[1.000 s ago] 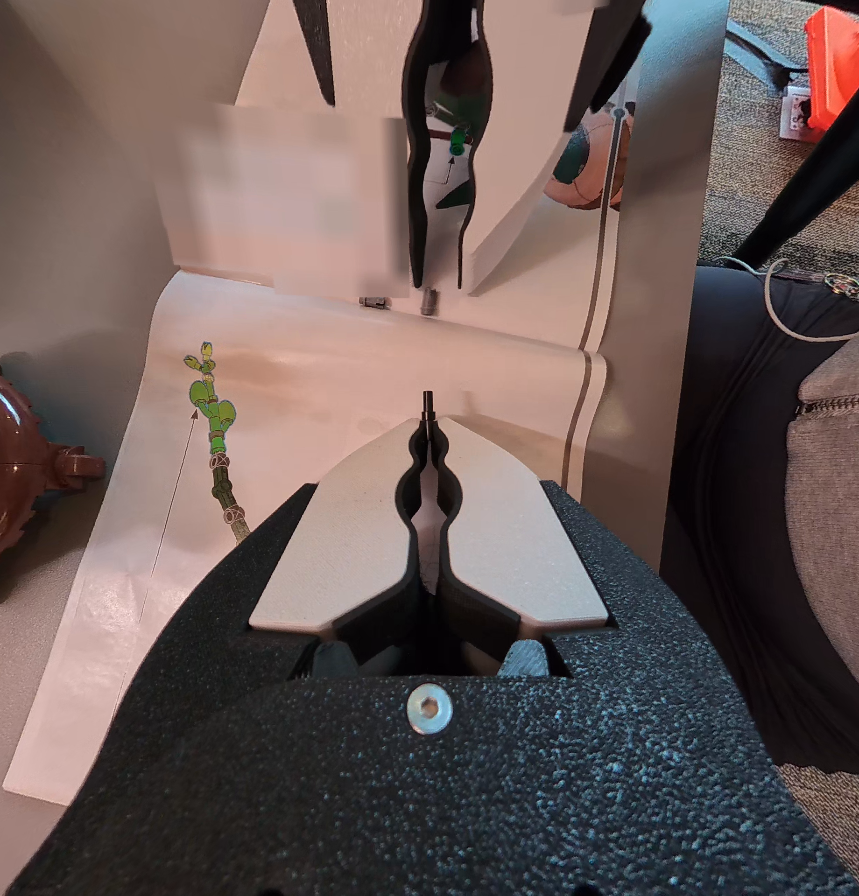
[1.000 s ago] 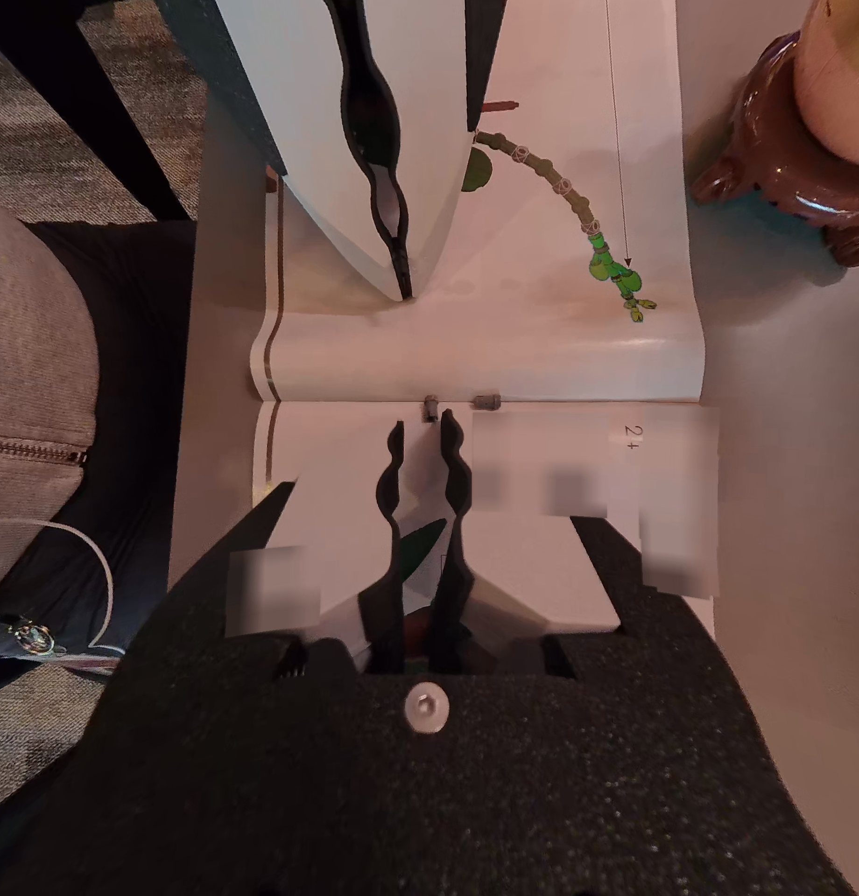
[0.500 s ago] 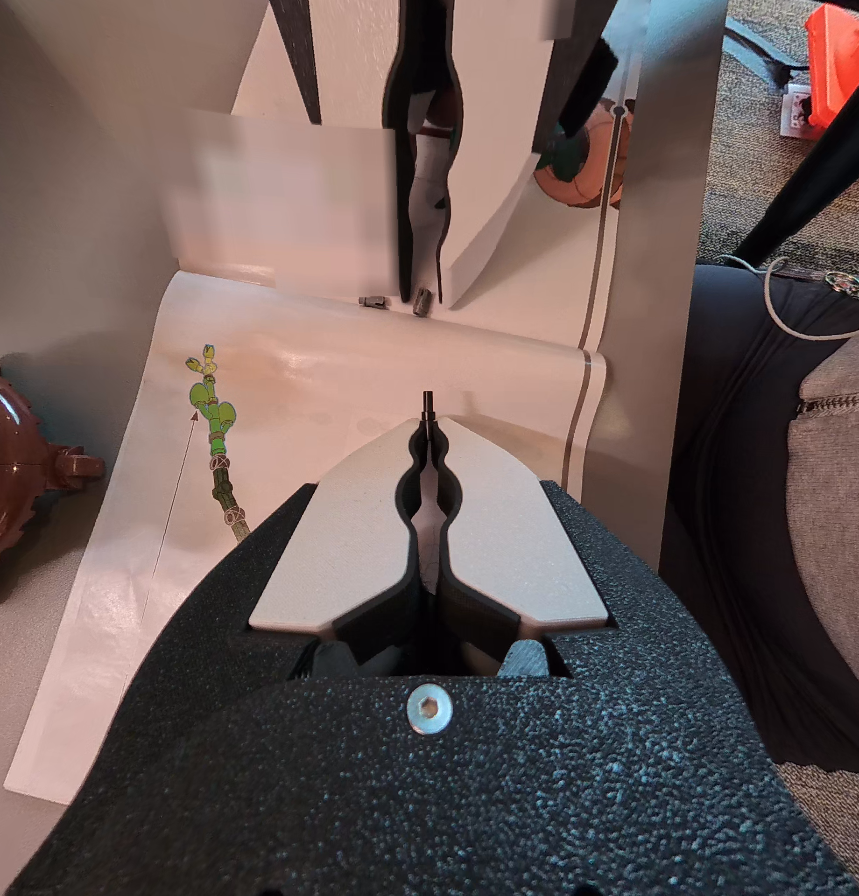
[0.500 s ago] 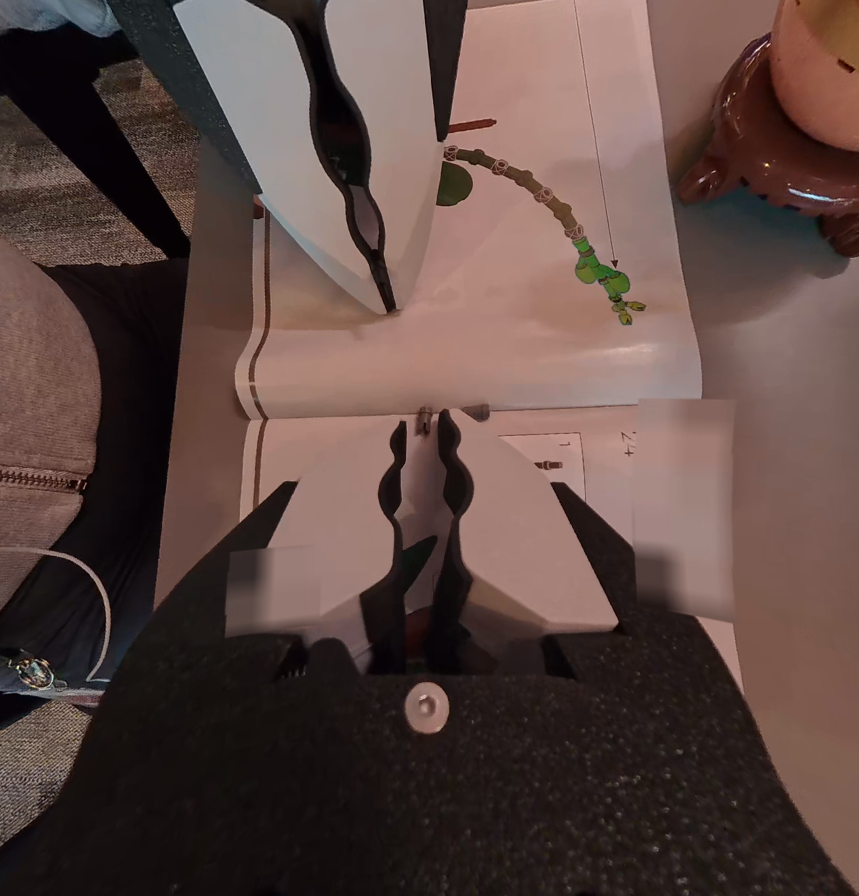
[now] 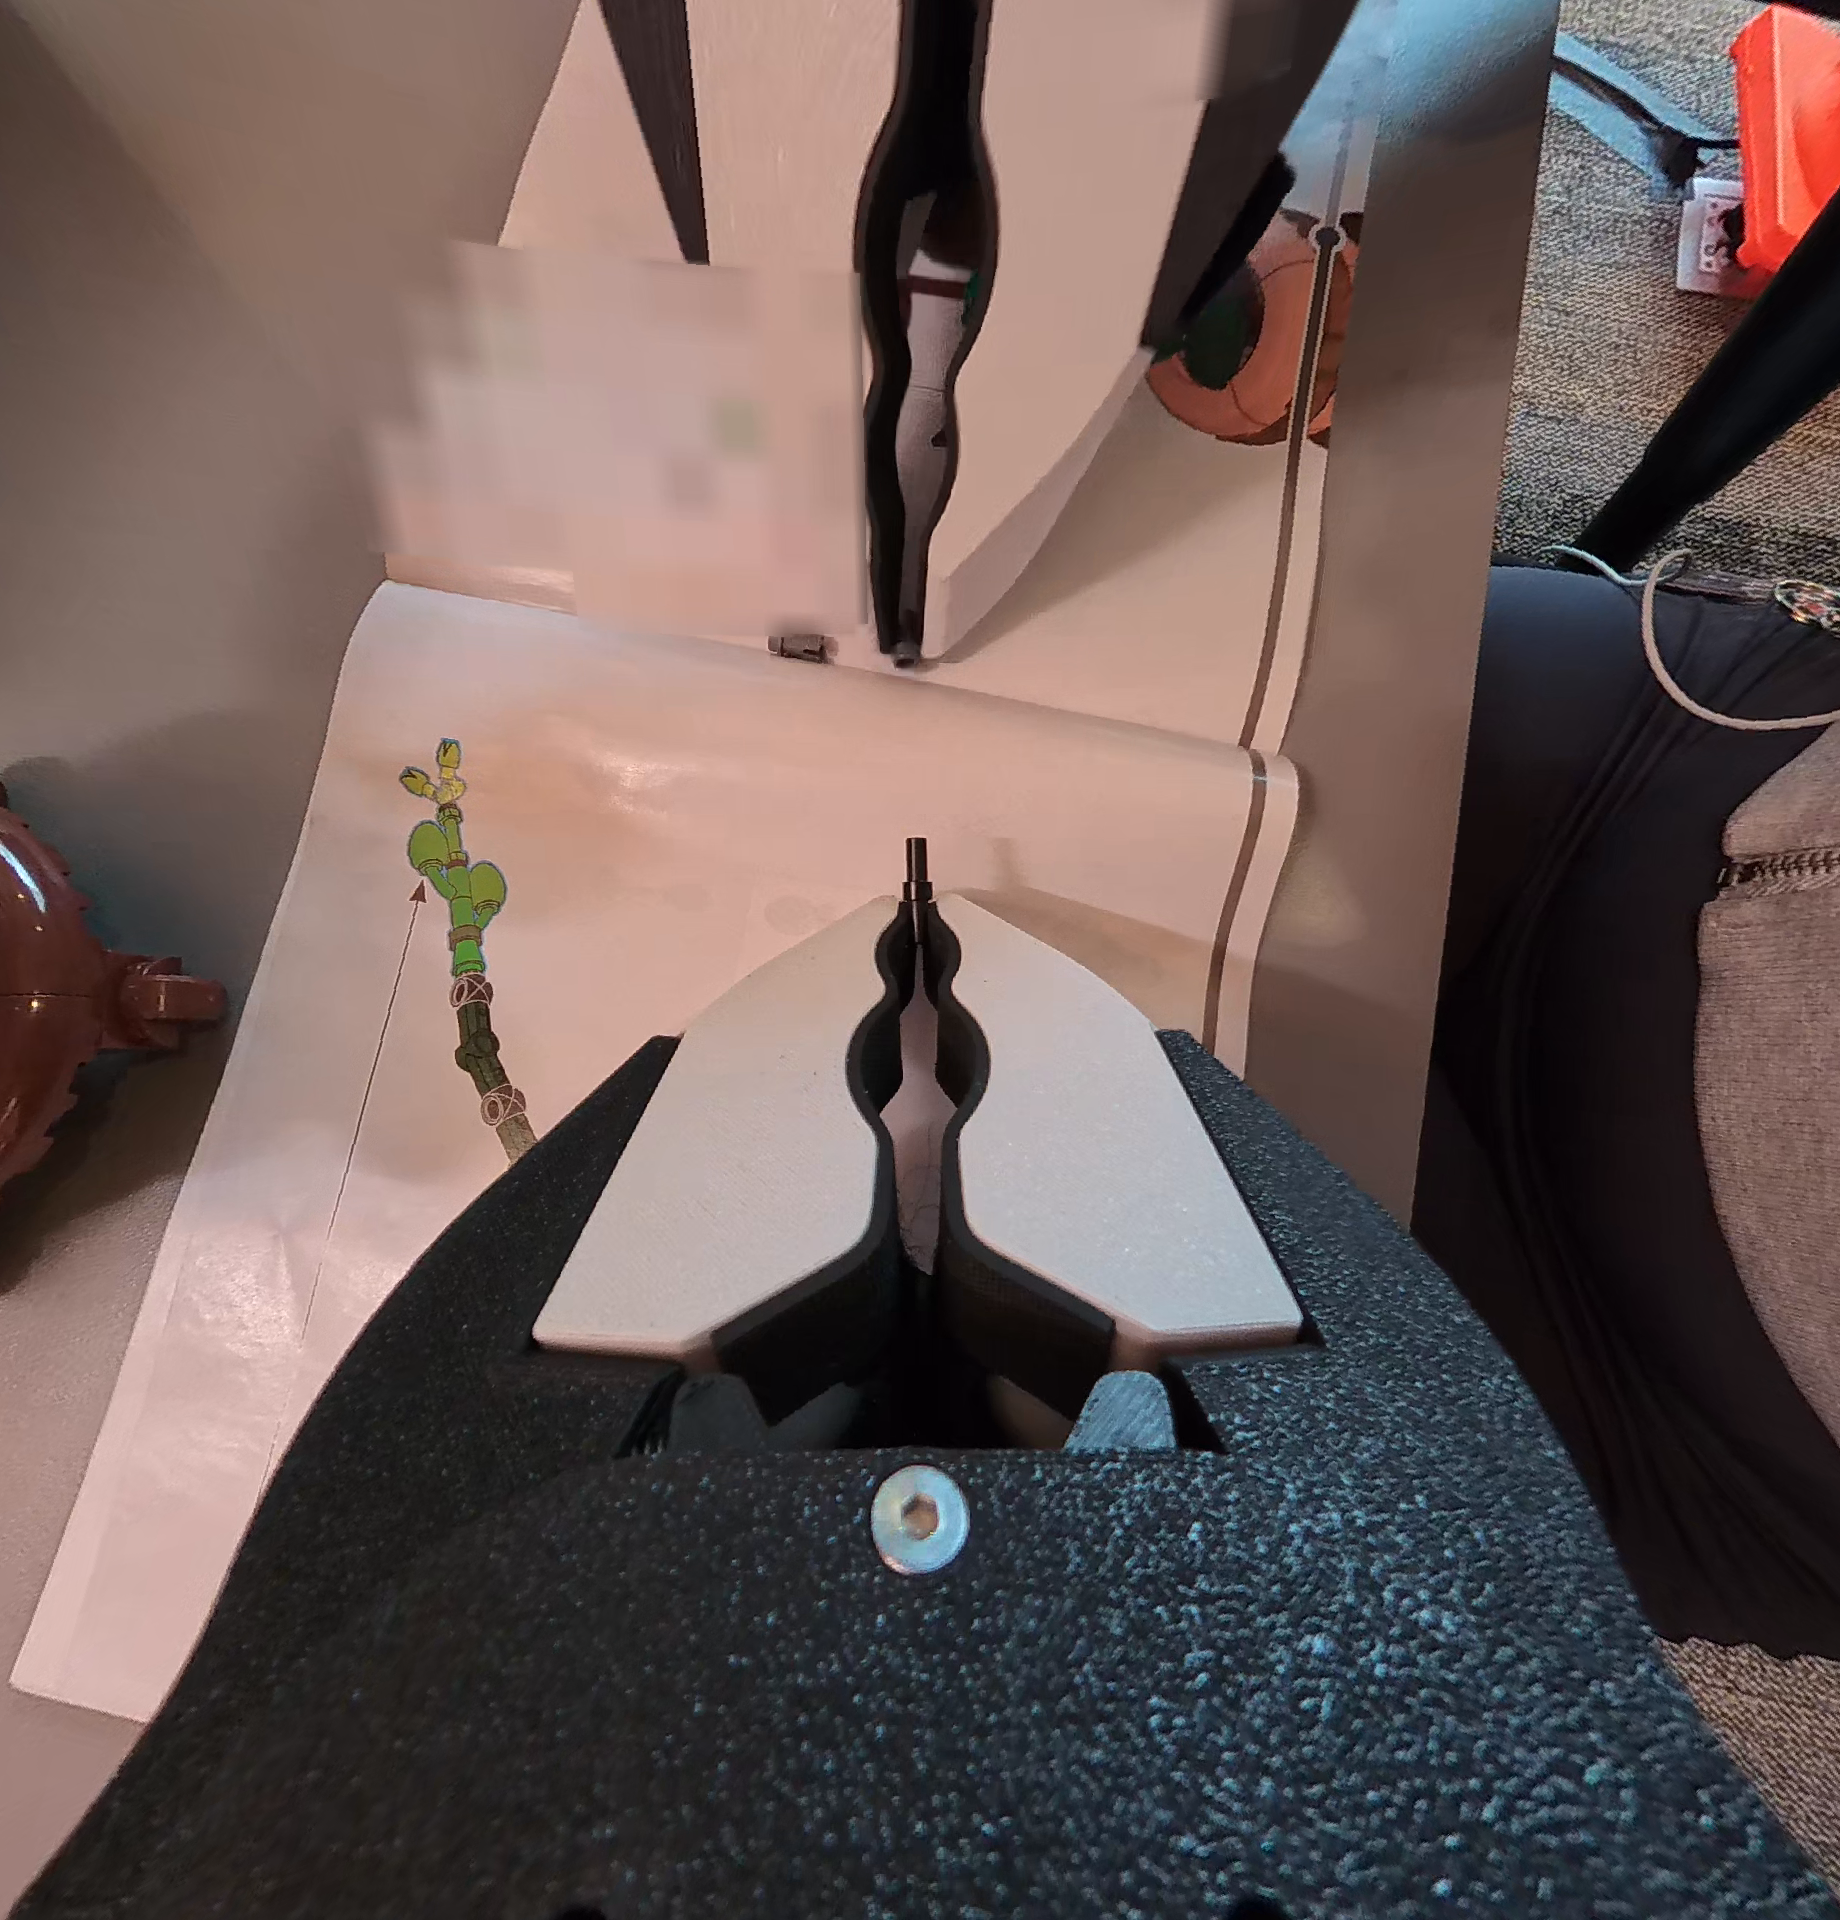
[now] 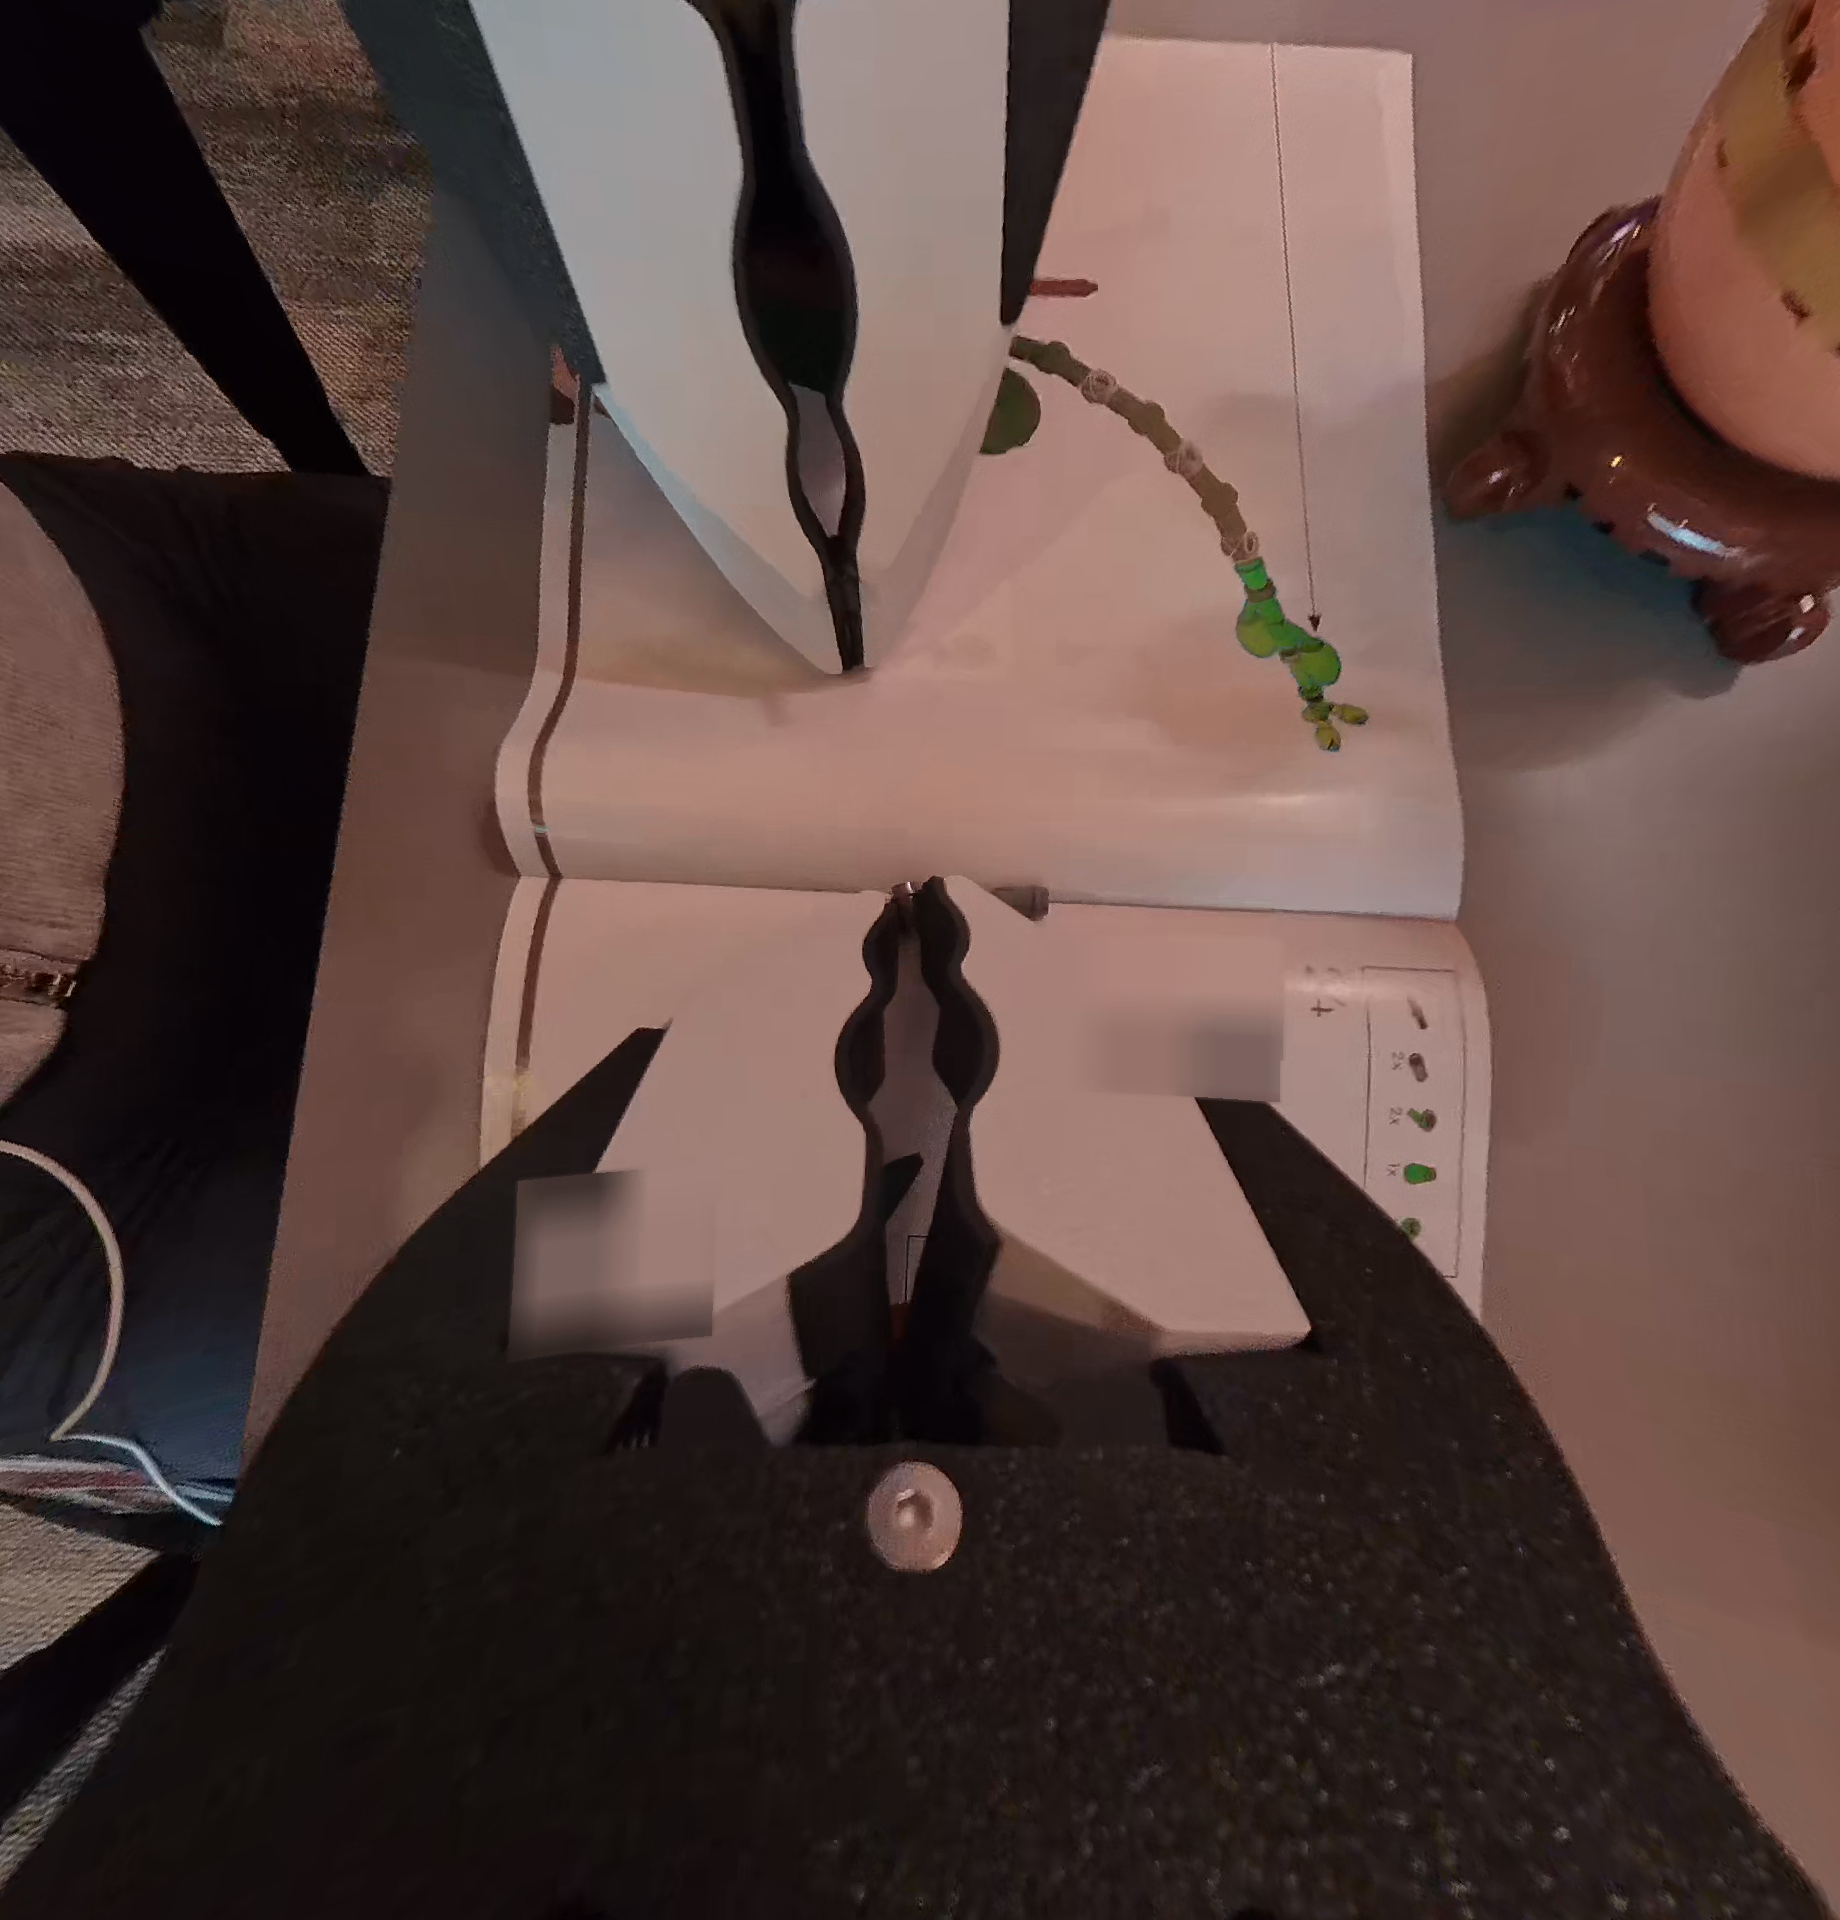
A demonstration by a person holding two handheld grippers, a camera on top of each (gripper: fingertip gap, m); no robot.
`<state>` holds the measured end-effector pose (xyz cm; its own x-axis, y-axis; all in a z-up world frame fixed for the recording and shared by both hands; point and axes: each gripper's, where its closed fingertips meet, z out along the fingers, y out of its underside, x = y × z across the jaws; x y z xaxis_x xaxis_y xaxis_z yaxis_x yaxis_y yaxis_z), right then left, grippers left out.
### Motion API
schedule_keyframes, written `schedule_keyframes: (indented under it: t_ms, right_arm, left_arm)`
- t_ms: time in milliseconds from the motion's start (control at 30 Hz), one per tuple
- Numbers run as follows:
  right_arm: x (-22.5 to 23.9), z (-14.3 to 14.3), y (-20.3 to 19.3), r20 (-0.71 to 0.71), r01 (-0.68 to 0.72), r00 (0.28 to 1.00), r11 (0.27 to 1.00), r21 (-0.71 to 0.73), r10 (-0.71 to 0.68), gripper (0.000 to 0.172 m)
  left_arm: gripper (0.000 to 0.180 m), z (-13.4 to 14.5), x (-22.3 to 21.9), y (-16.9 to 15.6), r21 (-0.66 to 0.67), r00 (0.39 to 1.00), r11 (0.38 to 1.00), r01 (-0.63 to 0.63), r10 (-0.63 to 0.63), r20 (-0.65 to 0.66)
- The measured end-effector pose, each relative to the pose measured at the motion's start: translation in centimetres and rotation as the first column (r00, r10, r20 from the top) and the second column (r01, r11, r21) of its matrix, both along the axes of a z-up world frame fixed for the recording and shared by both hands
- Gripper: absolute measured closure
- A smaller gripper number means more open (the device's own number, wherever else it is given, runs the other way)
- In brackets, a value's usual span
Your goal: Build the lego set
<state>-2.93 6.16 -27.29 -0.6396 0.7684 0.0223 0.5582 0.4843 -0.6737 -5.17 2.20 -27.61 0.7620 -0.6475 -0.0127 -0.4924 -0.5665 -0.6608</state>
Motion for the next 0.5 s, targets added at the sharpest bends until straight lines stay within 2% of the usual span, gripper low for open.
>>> schedule_keyframes:
  t_ms: [67, 200, 500]
  right_arm:
    - [0.0, 0.5, -0.21, -0.014, -0.012, 1.0, 1.0, 0.015, 0.012, 0.169]
    - [0.33, -0.39, -0.17, 0.051, -0.01, 0.999, 0.996, 0.093, 0.005, 0.168]
    - [0.25, -0.26, -0.07, 0.071, 0.04, 0.997, 0.999, -0.012, -0.039, 0.16]
  left_arm:
    - [0.18, 0.0, 0.0, 0.02, 0.0, 1.0, 1.0, 0.0, 0.0, 0.003]
    - [0.18, -0.06, 0.04, -0.03, -0.001, 1.0, 1.0, 0.0, 0.0, 0.001]
    - [0.18, 0.0, 0.0, -0.09, 0.0, 1.0, 1.0, 0.001, -0.001, -0.002]
